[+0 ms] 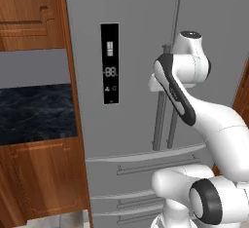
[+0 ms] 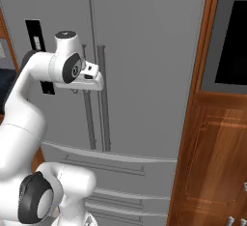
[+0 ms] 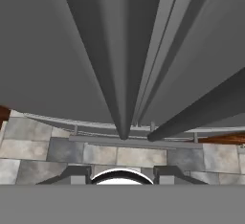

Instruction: Open the fridge, grab two sodas, and place both sodas inside the bowl with ice on the dining counter.

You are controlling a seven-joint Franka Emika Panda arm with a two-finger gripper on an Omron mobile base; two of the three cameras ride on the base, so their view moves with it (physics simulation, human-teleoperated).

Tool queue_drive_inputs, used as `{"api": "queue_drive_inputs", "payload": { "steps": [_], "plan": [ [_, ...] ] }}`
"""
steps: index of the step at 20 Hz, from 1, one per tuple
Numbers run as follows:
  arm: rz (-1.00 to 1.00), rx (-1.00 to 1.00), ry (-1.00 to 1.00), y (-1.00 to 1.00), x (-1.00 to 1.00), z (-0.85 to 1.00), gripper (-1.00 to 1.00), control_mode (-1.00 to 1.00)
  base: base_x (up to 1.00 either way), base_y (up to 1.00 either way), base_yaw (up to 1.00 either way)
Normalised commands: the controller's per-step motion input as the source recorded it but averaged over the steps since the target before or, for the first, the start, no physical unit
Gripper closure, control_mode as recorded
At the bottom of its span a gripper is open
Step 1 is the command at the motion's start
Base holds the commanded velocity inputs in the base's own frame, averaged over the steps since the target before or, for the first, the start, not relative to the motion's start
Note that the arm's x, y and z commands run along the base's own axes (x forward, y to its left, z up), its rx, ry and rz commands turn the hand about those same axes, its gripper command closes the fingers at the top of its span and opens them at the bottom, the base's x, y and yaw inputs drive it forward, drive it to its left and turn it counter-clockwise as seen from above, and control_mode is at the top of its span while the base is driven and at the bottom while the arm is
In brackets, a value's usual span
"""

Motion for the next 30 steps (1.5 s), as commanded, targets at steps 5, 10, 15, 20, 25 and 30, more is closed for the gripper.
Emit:
{"api": "queue_drive_inputs", "payload": {
  "steps": [5, 10, 15, 20, 25, 30],
  "plan": [
    [0.0, 0.0, 0.0, 0.0, -0.01, 0.0, -1.0, 1.0, -0.36, -0.05, 0.0],
    [0.0, 0.0, 0.0, 0.0, 0.0, 0.0, -1.0, 1.0, -0.41, -0.29, 0.0],
    [0.0, 0.0, 0.0, 0.0, 0.0, 0.0, -1.0, 1.0, -0.25, -0.45, 0.0],
    [0.0, 0.0, 0.0, 0.0, 0.0, 0.0, -1.0, 1.0, -0.35, -0.24, 0.0],
    [0.0, -0.01, -0.02, 0.0, 0.0, -0.12, -1.0, -1.0, -0.09, 0.0, 0.0],
    [0.0, 0.09, -0.49, -0.01, 0.0, -0.04, -1.0, -1.0, 0.0, 0.0, 0.0]
  ]
}}
